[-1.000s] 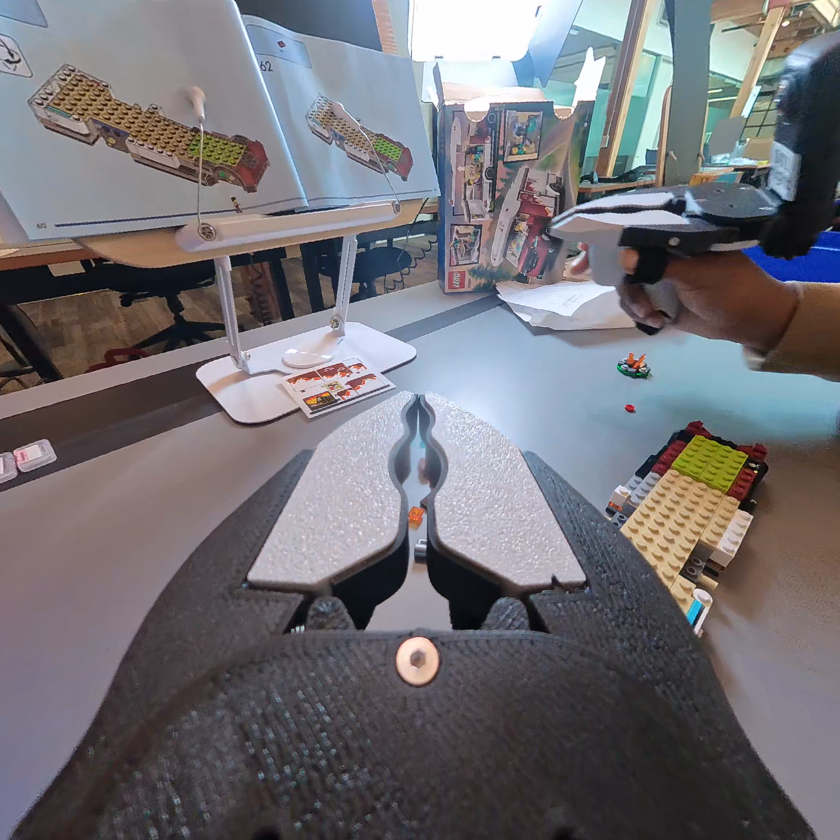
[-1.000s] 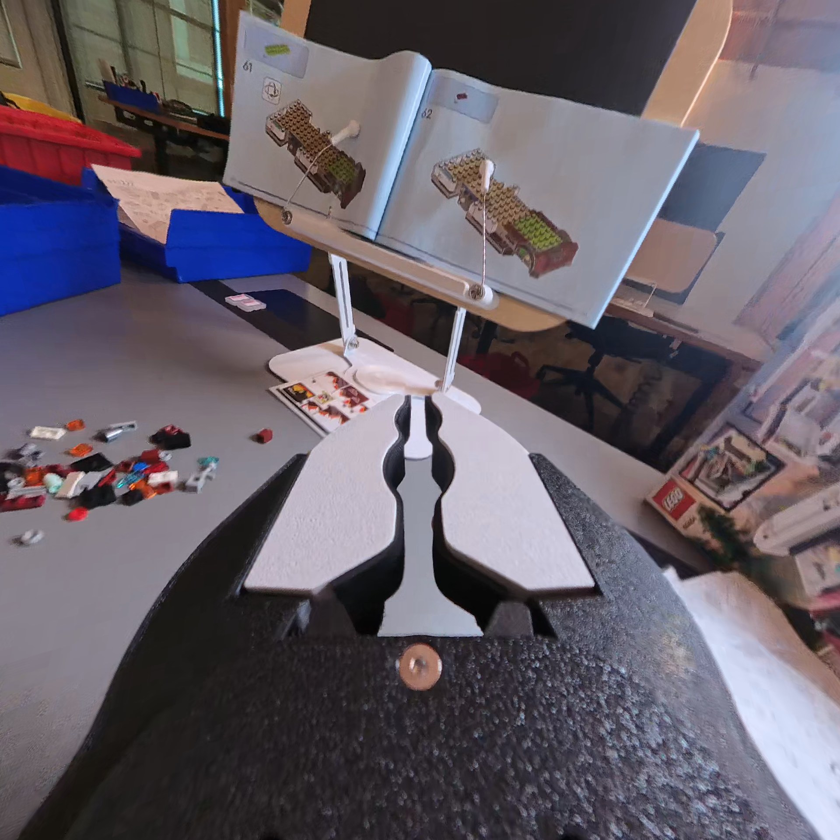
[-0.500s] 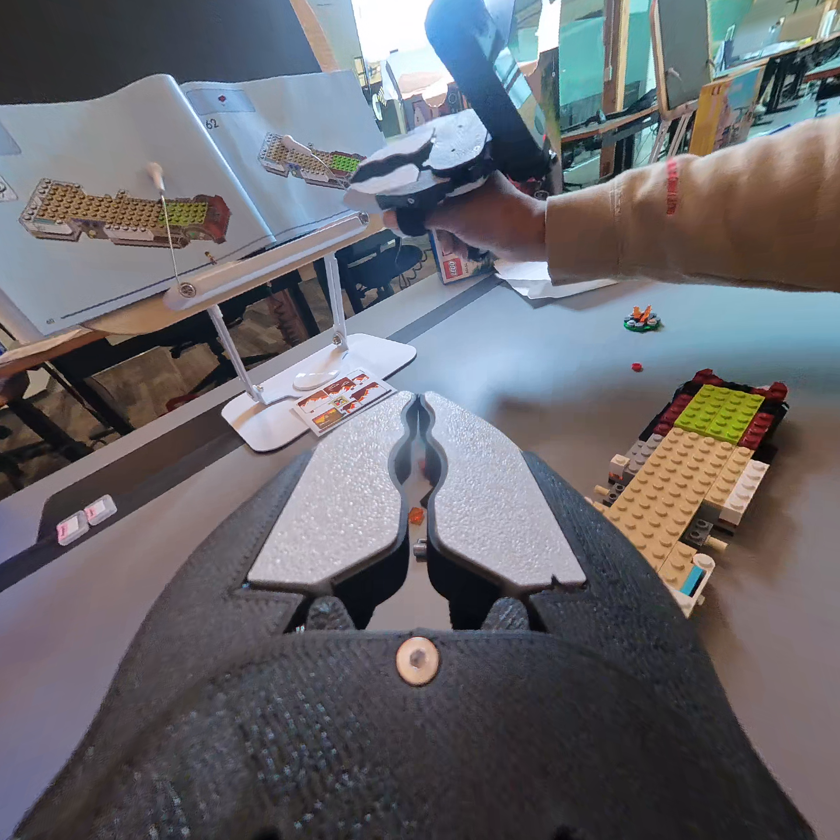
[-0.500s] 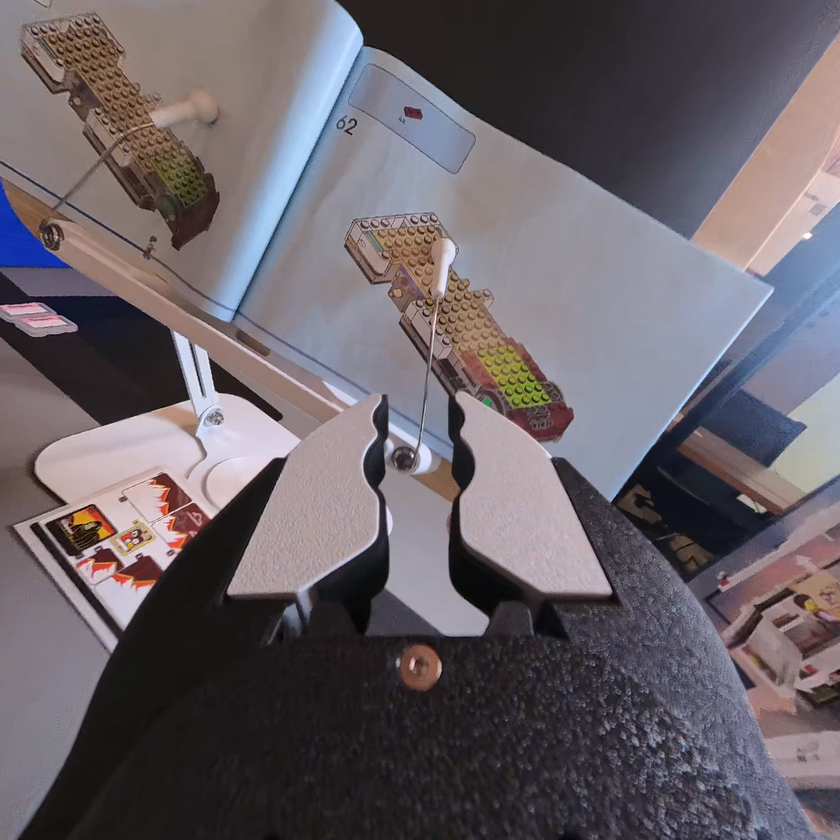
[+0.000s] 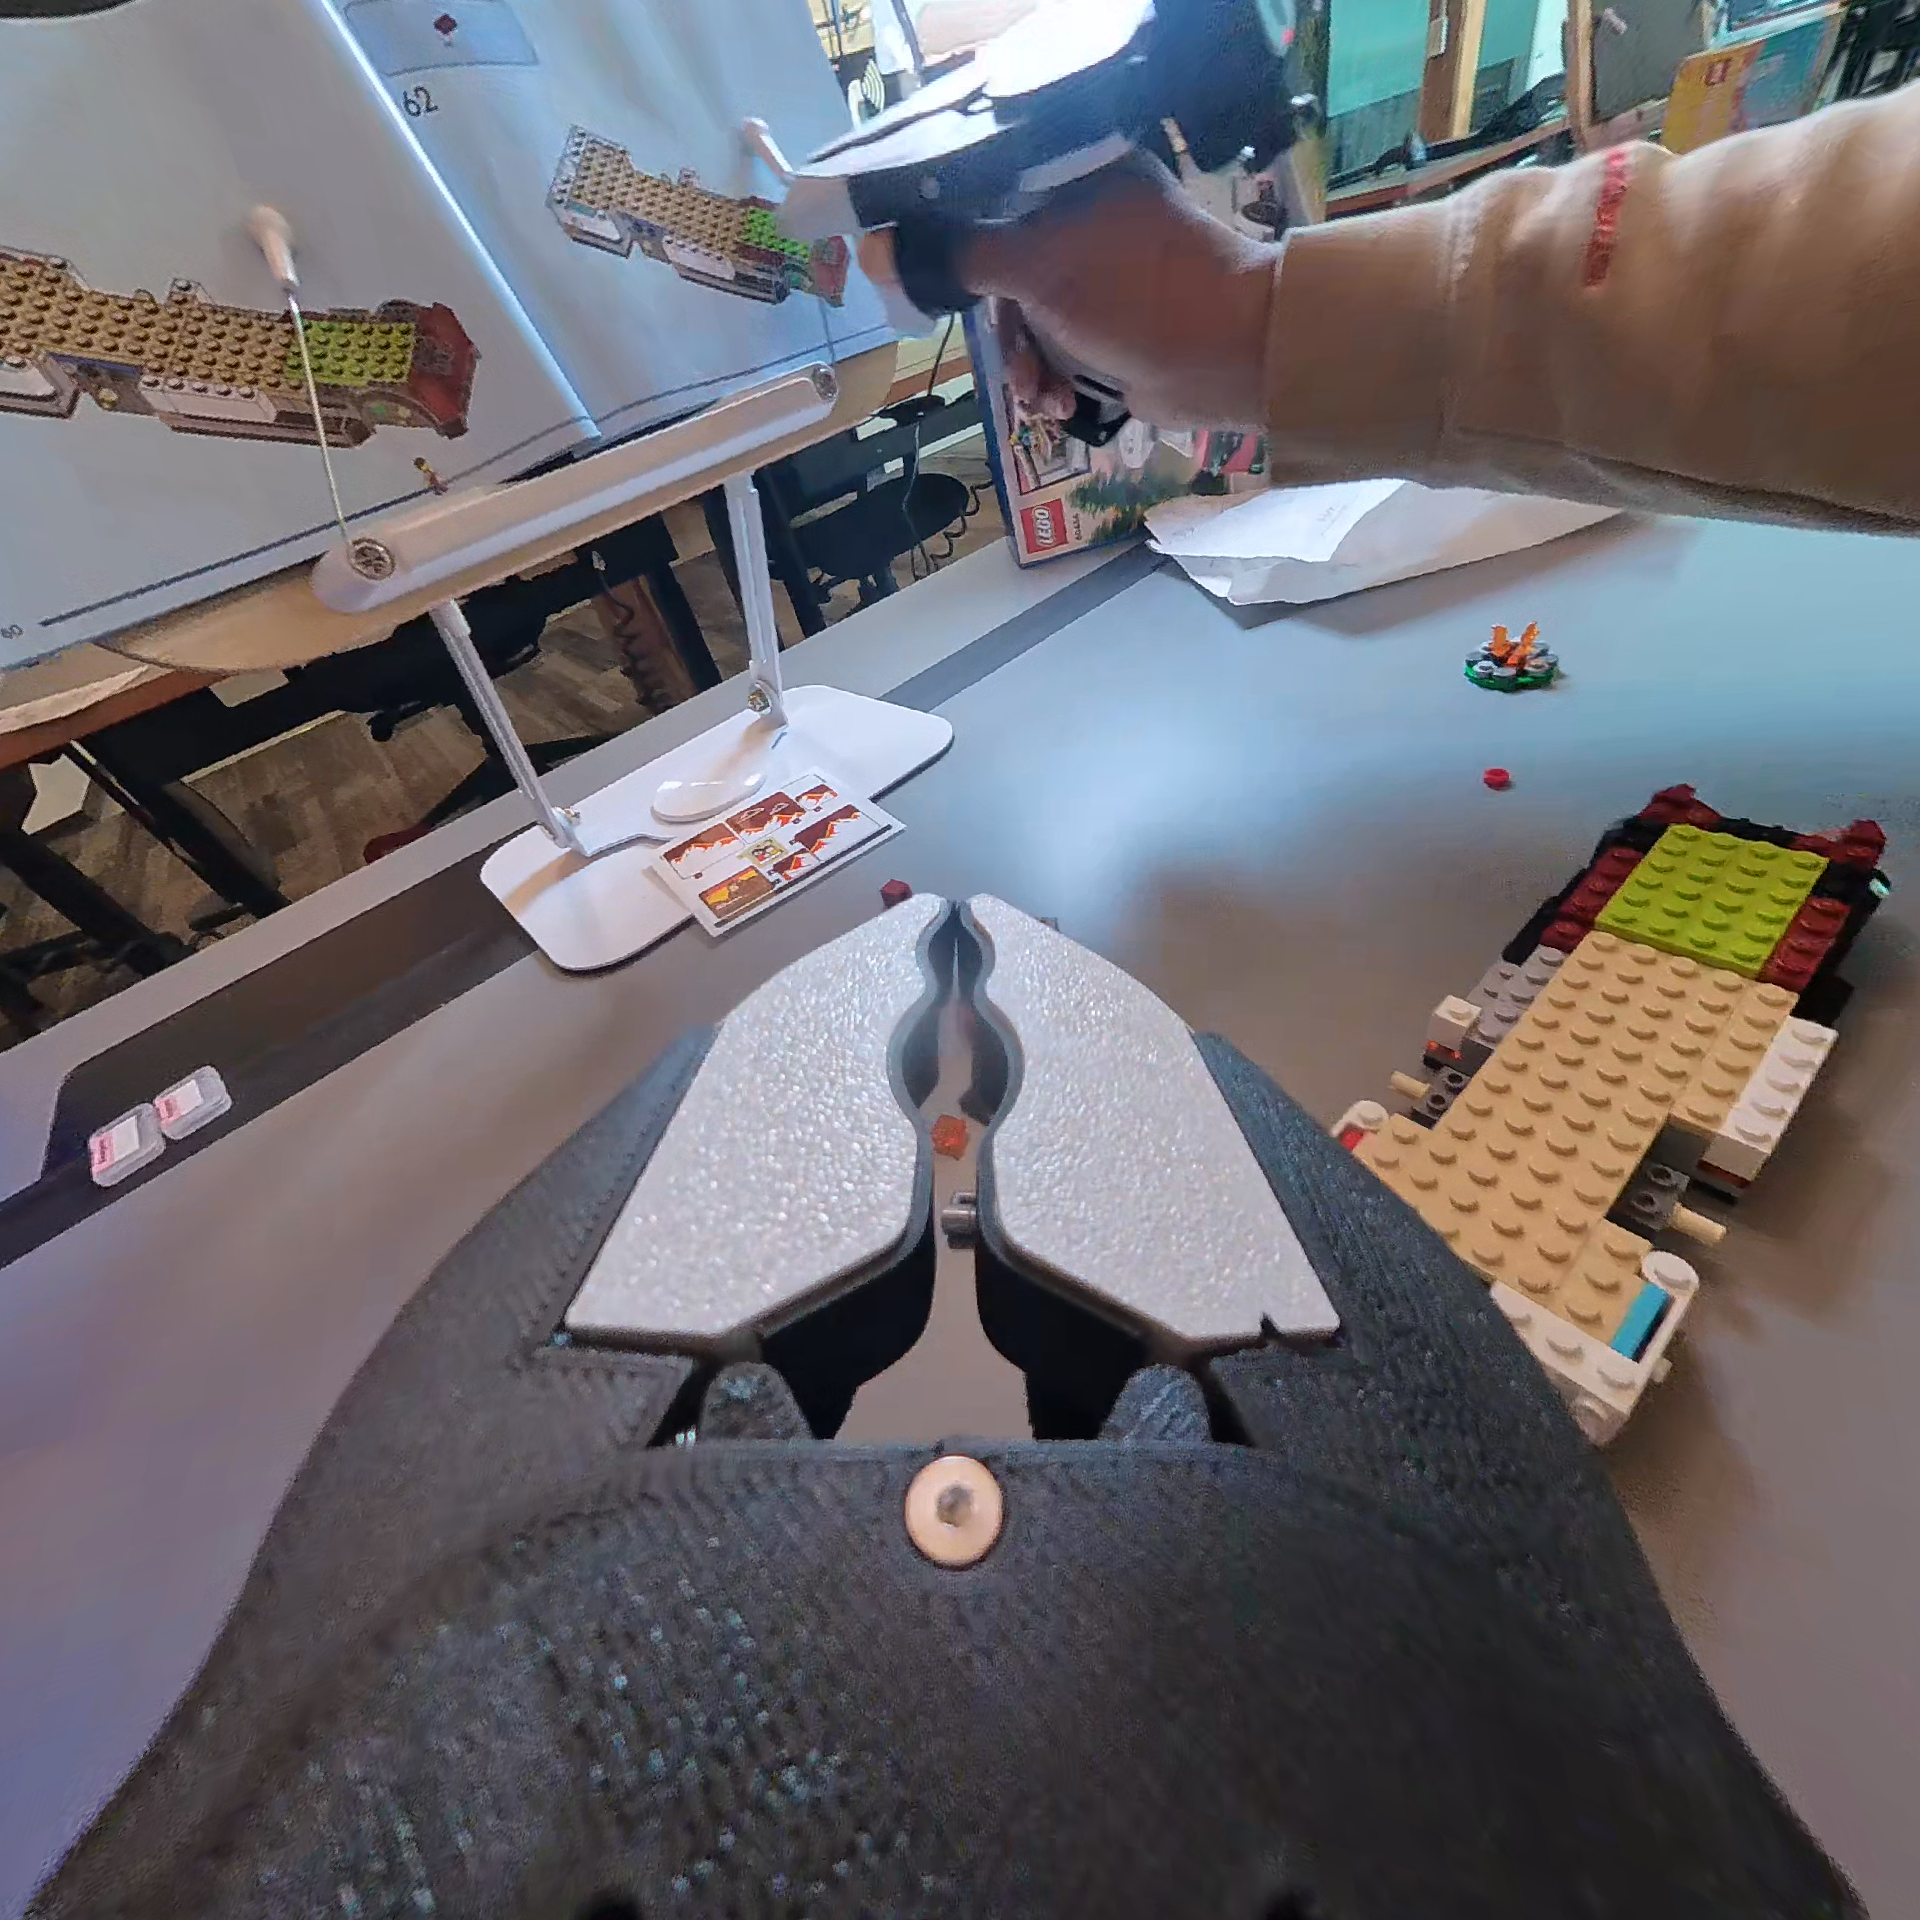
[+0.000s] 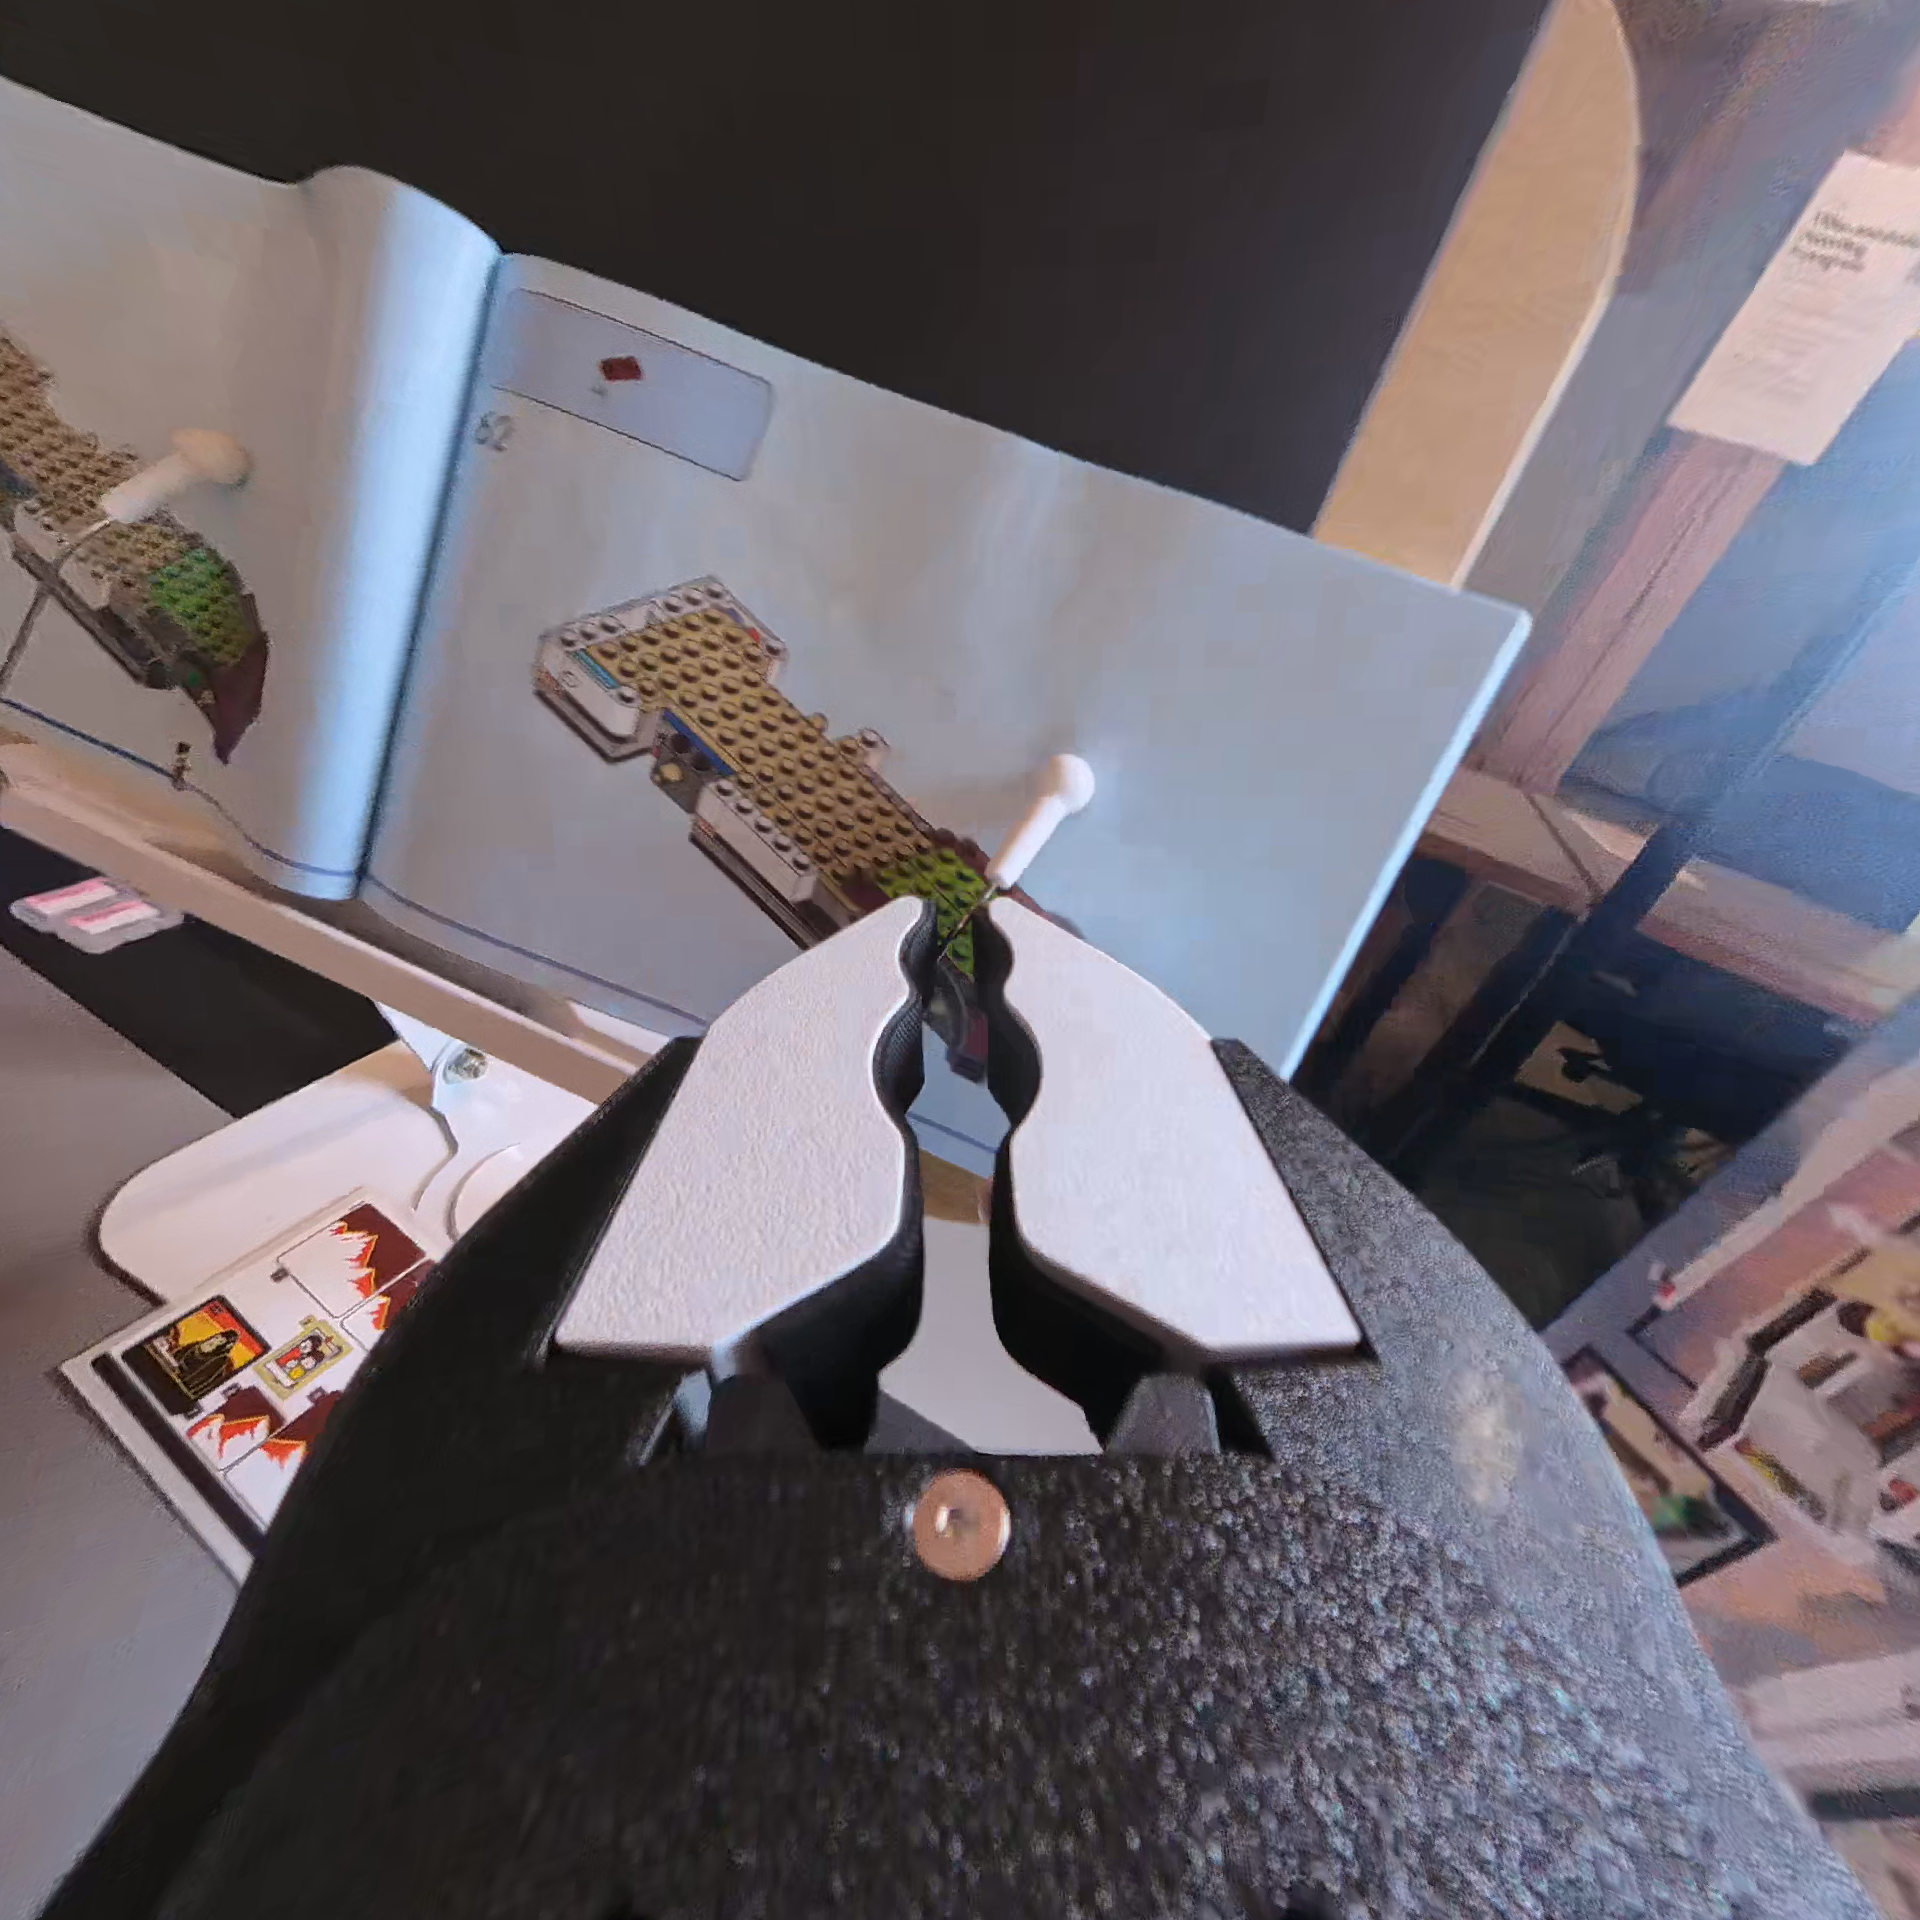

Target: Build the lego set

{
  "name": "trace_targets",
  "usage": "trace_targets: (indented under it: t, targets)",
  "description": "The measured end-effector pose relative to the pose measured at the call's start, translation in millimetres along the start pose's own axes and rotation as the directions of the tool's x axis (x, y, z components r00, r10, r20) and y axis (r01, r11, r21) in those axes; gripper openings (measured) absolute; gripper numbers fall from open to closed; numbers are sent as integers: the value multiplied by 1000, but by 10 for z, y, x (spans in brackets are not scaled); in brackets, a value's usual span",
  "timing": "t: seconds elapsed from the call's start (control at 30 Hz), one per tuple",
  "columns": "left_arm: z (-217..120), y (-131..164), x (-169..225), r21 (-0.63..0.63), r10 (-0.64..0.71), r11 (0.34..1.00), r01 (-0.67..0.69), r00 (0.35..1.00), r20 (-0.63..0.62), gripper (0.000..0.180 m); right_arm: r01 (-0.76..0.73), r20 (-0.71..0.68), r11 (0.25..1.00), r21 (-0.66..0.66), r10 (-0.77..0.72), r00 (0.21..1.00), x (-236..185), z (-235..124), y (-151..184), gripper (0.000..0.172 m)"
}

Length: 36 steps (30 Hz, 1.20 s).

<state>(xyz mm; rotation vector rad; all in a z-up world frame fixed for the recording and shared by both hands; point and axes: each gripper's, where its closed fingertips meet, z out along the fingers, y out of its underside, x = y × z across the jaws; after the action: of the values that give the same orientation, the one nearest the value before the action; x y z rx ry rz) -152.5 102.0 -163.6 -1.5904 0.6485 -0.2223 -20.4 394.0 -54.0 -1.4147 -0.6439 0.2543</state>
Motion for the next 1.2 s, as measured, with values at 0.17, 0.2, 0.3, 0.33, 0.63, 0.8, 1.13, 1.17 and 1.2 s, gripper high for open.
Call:
trace_targets:
  t: [0.17, 0.2, 0.3, 0.33, 0.63, 0.8, 1.13, 1.17, 1.2]
  targets:
    - [186, -212, -245, 14, 14, 1000, -15, 998, 58, 2, -215, 10, 976, 35, 215, 977, 151, -163, 280, 11]
    - [245, -284, -287, 23, 14, 1000, -15, 998, 59, 1, -253, 30, 967, 43, 252, 967, 150, -183, 312, 12]
    - [426, -536, -390, 77, -49, 996, 45, 997, 54, 1, -326, 91, 944, 53, 321, 943, 142, -223, 382, 13]
    - [474, -619, -405, 100, -78, 992, 73, 996, 43, 1, -353, 113, 934, 45, 347, 931, 137, -232, 407, 13]
    - [638, -680, -523, 129, -182, 976, 178, 983, 25, 0, -432, 196, 901, -38, 431, 881, 188, -441, 641, 26]
    - [701, -527, -544, 92, -188, 978, 185, 982, 26, 0, -130, 146, 991, 25, 125, 981, 256, -519, 334, 35]
    - [665, -589, -607, 107, -153, 984, 145, 986, 66, 4, 213, 12, 977, 11, -213, 977, 214, -74, -47, 80]
    - [645, -589, -623, 109, -152, 984, 144, 986, 71, 4, 202, -5, 979, 16, -202, 979, 228, -45, -104, 83]
    - [627, -589, -640, 111, -153, 983, 144, 985, 76, 4, 193, -24, 981, 17, -192, 981, 246, -17, -153, 84]
